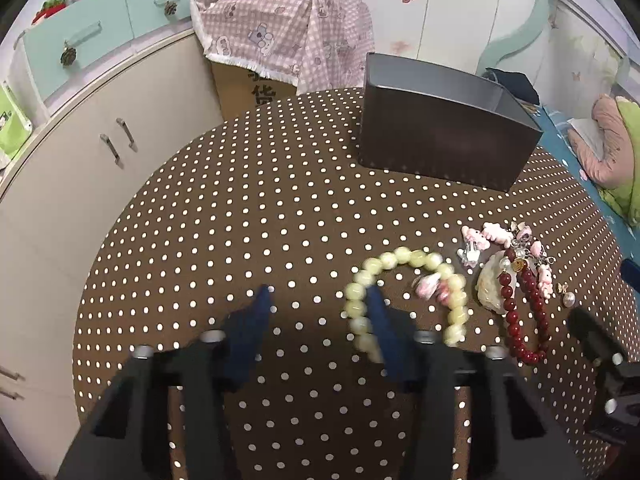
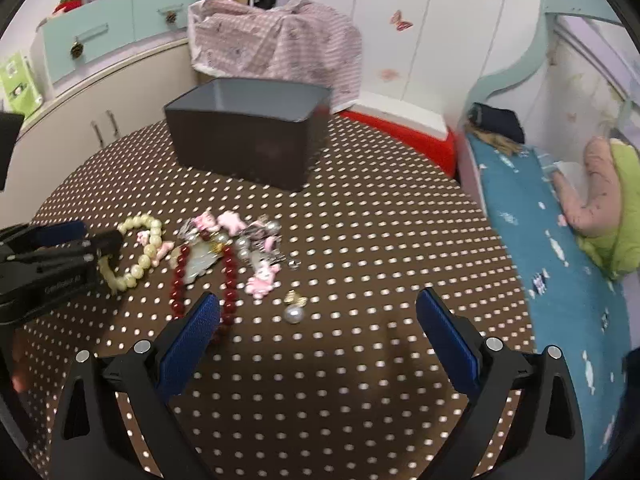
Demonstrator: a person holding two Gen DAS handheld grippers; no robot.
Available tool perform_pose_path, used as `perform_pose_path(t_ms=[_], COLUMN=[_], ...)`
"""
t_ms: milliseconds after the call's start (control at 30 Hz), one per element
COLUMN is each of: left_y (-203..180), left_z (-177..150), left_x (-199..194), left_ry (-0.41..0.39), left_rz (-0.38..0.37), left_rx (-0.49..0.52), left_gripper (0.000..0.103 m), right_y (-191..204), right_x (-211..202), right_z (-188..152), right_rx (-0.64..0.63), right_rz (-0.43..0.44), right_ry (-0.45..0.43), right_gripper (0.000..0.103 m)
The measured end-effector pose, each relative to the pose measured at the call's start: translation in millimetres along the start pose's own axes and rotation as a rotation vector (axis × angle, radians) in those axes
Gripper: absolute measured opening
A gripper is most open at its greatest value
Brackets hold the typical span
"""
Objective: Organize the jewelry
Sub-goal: 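Grasp the cream bead bracelet with the left tool while the right tool grasps the red bead bracelet, then carry both bracelets into the grey metal box and open both tools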
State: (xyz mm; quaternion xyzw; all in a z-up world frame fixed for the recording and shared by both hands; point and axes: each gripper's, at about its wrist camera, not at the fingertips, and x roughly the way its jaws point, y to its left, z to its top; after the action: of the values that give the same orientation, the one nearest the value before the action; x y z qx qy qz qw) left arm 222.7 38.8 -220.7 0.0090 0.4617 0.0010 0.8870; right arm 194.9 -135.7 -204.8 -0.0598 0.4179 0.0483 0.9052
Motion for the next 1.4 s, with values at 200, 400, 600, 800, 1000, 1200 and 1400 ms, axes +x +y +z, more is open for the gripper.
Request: perform_pose_path(t_ms=[200,400,600,800,1000,1200,1400], left_y=[1,11,16,17,13,3,-8], left_z=[-7,-15,-15,-12,3,28,69], left_x=[-6,-15,-25,-36,-58,-79,-98], left_ry=[-0.009,-0.002,-0.019,-0.040,-0.097,-0.153,-0.211], left_rz=[0.005,-0.061,-0.133,-0.221,-0.297,-0.372,-0.431], left_rx=[0.027,0.009,-0.001,-0.015,-0.001,0.032,0.069], left_gripper=[0.008,0.008,0.008,0.008,0.008,0.008,0.008], right_y=[17,29,29,31,23,13,-5], right_x=[4,13,18,22,3,-28,-56], right_z=[-1,-3,-3,3,14,42,72], right_rx=[-0.019,-0.023,-0.007,-0.020,-0.009,-0.009,-0.008], right_rz=[0.084,0.116,0.154,0.226,0.264,0.271,0.270], right_ry=[0.031,0.069,0.089,0.097,0.041,-0.051,-0.149], right_gripper=[0.056,0.042,0.032,0.008,0.008,0.008,0.008])
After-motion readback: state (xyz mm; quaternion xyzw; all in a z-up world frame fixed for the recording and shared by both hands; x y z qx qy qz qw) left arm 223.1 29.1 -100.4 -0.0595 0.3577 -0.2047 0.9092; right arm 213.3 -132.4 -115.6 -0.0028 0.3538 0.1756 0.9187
